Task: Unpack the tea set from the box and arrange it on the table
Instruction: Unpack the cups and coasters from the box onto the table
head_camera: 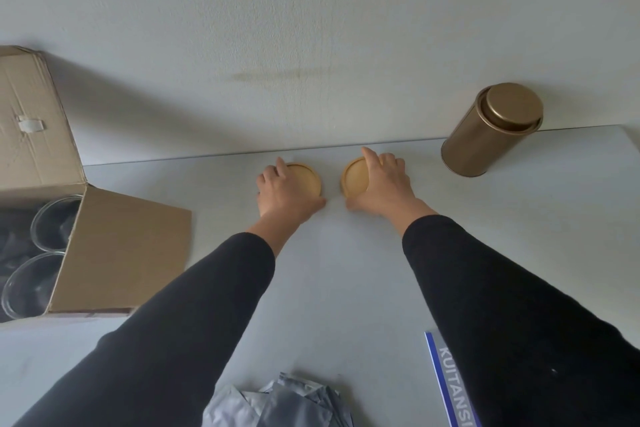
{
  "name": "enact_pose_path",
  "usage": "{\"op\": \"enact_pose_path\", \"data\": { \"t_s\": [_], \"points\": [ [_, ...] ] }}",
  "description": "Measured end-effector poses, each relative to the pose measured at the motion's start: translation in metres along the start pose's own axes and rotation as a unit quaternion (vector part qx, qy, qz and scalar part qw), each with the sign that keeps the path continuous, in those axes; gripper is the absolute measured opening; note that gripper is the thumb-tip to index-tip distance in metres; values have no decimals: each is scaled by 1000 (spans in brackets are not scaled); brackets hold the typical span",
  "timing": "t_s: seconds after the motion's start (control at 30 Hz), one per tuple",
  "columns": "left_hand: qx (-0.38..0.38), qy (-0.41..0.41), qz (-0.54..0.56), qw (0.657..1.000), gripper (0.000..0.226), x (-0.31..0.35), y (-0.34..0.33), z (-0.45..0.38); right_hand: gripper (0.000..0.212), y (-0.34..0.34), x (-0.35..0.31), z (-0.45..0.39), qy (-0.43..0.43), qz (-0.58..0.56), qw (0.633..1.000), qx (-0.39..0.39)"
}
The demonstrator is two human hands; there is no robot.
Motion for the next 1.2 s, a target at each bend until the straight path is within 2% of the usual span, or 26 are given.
{"op": "enact_pose_path", "data": {
  "t_s": [0.4, 0.67, 0.93, 1.2],
  "points": [
    [-16, -5, 13, 1000, 120, -4, 6, 5, 109, 0, -2, 6, 3, 12, 1000, -6],
    [-5, -29, 8, 1000, 113, -13, 49, 13, 92, 37, -22, 25, 7, 1, 997, 73],
    [44, -73, 11, 996, 102, -44, 139, 24, 82, 83, -114, 62, 45, -27, 991, 124],
    [89, -115, 7, 989, 75, -150, 245, 28, 71, 80, -239, 138, 65, -42, 987, 138]
  ]
}}
Point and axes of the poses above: each hand's wrist, its own z-axis away from the middle knuckle, its own y-axis out of the back of the hand, x = y × z, the point moved 8 cm from there along -z, towards the middle knuckle, and after that the axes turned 15 degrees about x, right-handed, at the moved point
